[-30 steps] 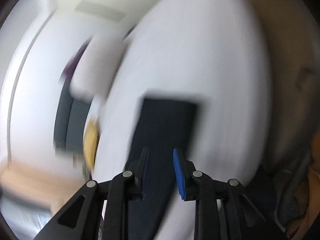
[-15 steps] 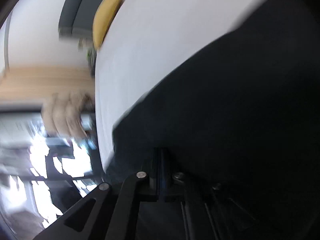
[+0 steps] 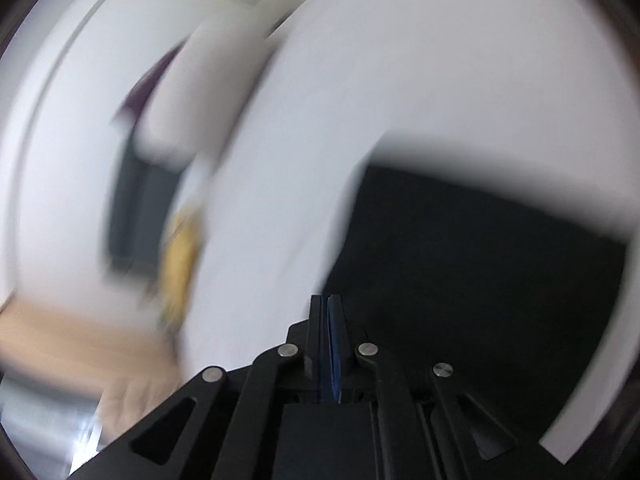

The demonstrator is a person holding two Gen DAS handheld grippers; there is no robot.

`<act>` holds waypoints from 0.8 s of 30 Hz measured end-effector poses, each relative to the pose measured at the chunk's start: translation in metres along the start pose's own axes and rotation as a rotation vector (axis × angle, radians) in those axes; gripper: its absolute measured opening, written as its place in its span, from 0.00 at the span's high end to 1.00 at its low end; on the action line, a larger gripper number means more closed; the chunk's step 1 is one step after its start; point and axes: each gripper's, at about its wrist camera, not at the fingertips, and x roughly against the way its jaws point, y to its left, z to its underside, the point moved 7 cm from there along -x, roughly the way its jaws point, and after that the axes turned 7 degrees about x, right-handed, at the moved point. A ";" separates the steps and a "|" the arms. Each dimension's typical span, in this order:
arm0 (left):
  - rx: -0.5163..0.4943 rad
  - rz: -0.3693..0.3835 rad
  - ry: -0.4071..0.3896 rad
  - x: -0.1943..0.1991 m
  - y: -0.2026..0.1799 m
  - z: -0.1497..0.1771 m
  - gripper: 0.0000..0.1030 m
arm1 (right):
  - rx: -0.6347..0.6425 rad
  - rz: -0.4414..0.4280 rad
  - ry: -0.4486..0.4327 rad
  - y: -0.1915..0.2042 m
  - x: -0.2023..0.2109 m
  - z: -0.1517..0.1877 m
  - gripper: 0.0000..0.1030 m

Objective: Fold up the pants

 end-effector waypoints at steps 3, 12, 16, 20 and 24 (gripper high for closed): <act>-0.070 0.053 0.023 -0.033 -0.049 -0.007 0.88 | 0.139 -0.184 0.261 0.064 -0.035 0.096 0.94; -0.089 -0.002 0.053 -0.049 -0.012 0.011 0.88 | 0.103 -0.158 0.406 0.034 -0.095 0.138 1.00; -0.037 0.024 0.012 -0.022 0.032 0.004 0.88 | 0.033 -0.100 0.269 -0.005 -0.071 0.081 1.00; -0.038 0.016 -0.004 0.000 0.064 0.001 0.88 | -0.011 -0.014 0.148 -0.040 -0.045 0.019 1.00; -0.047 0.021 -0.012 0.016 0.088 0.001 0.88 | -0.058 0.024 0.031 -0.070 -0.013 0.005 1.00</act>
